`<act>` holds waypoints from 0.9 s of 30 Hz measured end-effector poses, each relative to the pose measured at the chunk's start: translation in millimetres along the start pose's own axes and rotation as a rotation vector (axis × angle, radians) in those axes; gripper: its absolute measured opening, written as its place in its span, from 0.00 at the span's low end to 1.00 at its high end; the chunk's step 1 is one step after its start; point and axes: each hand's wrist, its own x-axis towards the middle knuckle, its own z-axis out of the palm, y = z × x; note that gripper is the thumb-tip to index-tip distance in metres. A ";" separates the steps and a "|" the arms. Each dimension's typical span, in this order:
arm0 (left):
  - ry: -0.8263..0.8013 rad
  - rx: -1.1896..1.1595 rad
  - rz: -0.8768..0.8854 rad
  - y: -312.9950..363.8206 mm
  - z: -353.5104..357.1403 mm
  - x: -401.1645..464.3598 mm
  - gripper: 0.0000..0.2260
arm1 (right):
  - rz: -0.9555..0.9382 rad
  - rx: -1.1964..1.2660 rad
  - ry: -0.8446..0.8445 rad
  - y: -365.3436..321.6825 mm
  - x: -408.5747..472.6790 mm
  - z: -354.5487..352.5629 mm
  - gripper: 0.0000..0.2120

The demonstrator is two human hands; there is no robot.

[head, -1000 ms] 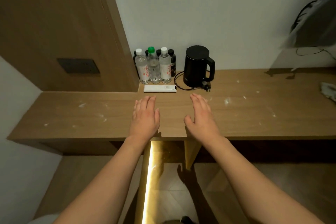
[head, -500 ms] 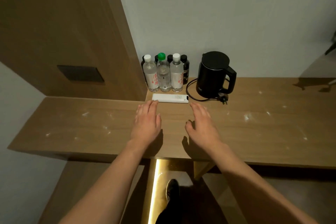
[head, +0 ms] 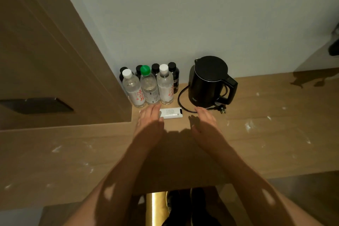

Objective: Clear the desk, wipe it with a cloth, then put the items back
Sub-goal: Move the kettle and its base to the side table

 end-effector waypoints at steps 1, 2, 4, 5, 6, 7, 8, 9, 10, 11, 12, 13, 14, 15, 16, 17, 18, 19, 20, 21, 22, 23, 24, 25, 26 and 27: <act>0.001 0.005 0.017 0.7 -1.3 4.5 0.21 | -0.026 -0.021 0.007 1.0 3.8 0.7 0.32; 0.007 0.004 0.027 0.7 -3.8 8.8 0.21 | -0.043 -0.027 0.006 0.7 8.4 0.9 0.30; 0.005 -0.002 0.028 -0.5 -10.6 15.6 0.21 | -0.038 -0.006 -0.003 -1.2 19.1 -0.3 0.29; -0.007 -0.014 0.017 -1.2 -14.1 18.8 0.21 | -0.030 0.009 -0.005 -2.3 25.0 -1.3 0.30; -0.015 -0.030 0.007 -1.9 -16.7 22.4 0.22 | -0.022 0.028 0.005 -2.7 30.2 -3.3 0.30; -0.015 -0.047 0.003 -2.1 -17.8 25.9 0.22 | -0.015 0.054 0.031 -2.7 34.7 -6.4 0.30; -0.011 -0.065 0.006 -0.6 -17.3 29.4 0.22 | -0.014 0.082 0.081 -1.0 38.1 -10.3 0.29; -0.009 -0.087 0.014 3.1 -15.5 33.2 0.21 | -0.027 0.104 0.156 2.8 41.0 -14.2 0.29; -0.007 -0.114 0.018 7.9 -11.7 37.5 0.21 | -0.050 0.120 0.250 8.0 43.9 -18.9 0.28; -0.005 -0.148 0.009 13.9 -5.9 41.3 0.20 | -0.068 0.134 0.354 13.4 47.3 -24.5 0.27; -0.010 -0.189 -0.010 20.6 1.1 44.3 0.19 | -0.073 0.149 0.457 18.5 52.3 -30.7 0.28; -0.024 -0.226 -0.033 27.8 8.5 46.7 0.19 | -0.066 0.158 0.545 24.1 58.8 -37.0 0.28; -0.040 -0.252 -0.046 34.5 16.2 49.1 0.19 | -0.051 0.160 0.602 29.9 66.8 -42.8 0.30; -0.047 -0.269 -0.044 40.2 23.4 51.8 0.19 | -0.028 0.164 0.623 35.9 75.9 -48.2 0.31; -0.047 -0.283 -0.030 44.7 29.5 54.4 0.19 | 0.002 0.180 0.608 42.2 84.9 -52.4 0.33; -0.048 -0.293 -0.015 48.2 34.2 56.4 0.18 | 0.038 0.217 0.567 48.7 94.5 -55.6 0.34; -0.059 -0.293 -0.009 51.0 37.9 58.6 0.18 | 0.073 0.268 0.513 54.8 102.8 -58.2 0.34; -0.078 -0.286 -0.014 52.7 41.4 61.0 0.17 | 0.099 0.321 0.461 61.2 109.8 -59.5 0.32; -0.098 -0.279 -0.028 53.2 45.0 63.4 0.17 | 0.106 0.363 0.426 66.8 114.9 -59.3 0.28; -0.117 -0.274 -0.053 53.2 48.5 65.4 0.18 | 0.097 0.392 0.412 71.7 117.5 -57.4 0.24; -0.135 -0.270 -0.083 52.9 51.6 67.2 0.18 | 0.088 0.413 0.410 76.1 118.5 -54.7 0.20; -0.152 -0.270 -0.110 53.0 54.5 69.6 0.18 | 0.085 0.436 0.413 80.4 118.3 -52.0 0.19; -0.170 -0.276 -0.131 53.0 56.8 71.8 0.18 | 0.088 0.455 0.416 85.0 118.1 -49.7 0.18; -0.188 -0.284 -0.144 53.5 58.5 72.7 0.19 | 0.089 0.464 0.419 89.7 118.1 -48.1 0.18; -0.205 -0.291 -0.151 53.9 59.8 72.6 0.18 | 0.084 0.472 0.414 93.3 117.9 -47.0 0.17; -0.223 -0.292 -0.150 54.5 61.0 72.1 0.18 | 0.076 0.493 0.392 96.2 118.0 -46.7 0.17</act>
